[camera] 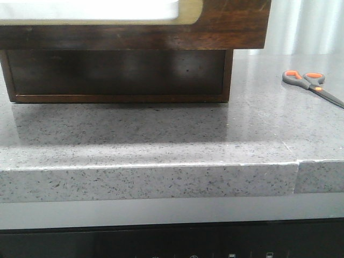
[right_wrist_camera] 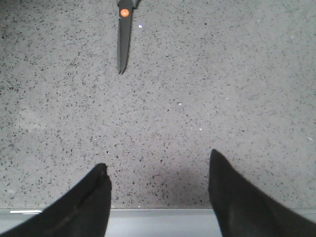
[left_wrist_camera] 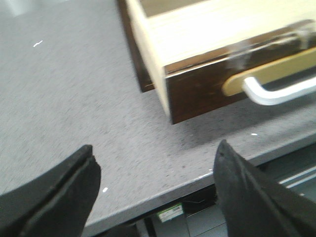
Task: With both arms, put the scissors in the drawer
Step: 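Pull the drawer open toward the robot with the left gripper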
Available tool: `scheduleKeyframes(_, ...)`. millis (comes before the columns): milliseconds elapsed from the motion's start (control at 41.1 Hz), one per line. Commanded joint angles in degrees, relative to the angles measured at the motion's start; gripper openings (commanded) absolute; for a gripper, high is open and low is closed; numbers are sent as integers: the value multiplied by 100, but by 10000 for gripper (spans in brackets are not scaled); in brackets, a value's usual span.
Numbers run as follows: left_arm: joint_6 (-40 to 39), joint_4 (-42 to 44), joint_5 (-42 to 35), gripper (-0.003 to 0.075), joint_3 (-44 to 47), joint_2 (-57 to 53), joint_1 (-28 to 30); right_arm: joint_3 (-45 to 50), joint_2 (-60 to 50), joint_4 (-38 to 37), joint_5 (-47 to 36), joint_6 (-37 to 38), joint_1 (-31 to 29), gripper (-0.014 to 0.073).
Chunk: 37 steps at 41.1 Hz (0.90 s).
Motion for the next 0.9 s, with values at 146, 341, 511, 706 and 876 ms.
scheduleKeyframes(146,-326,10,-1085,482,-185,60,-1660,-153,-9,-97,-354,-52,-29,460)
scheduleKeyframes(341,-1680,555,-1247,482,-185,60,-2005,-153,-9,-97,-354,-52,-29,460)
scheduleKeyframes(511,-1700,753,-1276,482,-185,60,-2005,-153,-9,-97,-354,-52,-29,460)
scheduleKeyframes(706,-1700,752,-1276,482,-185,60,-2005,-153,-9,-97,-354,-52,-29,460)
scheduleKeyframes(876,-1689,752,-1256,482,-185,60,-2005,-153,-9,-92,-353,-52,-29,460)
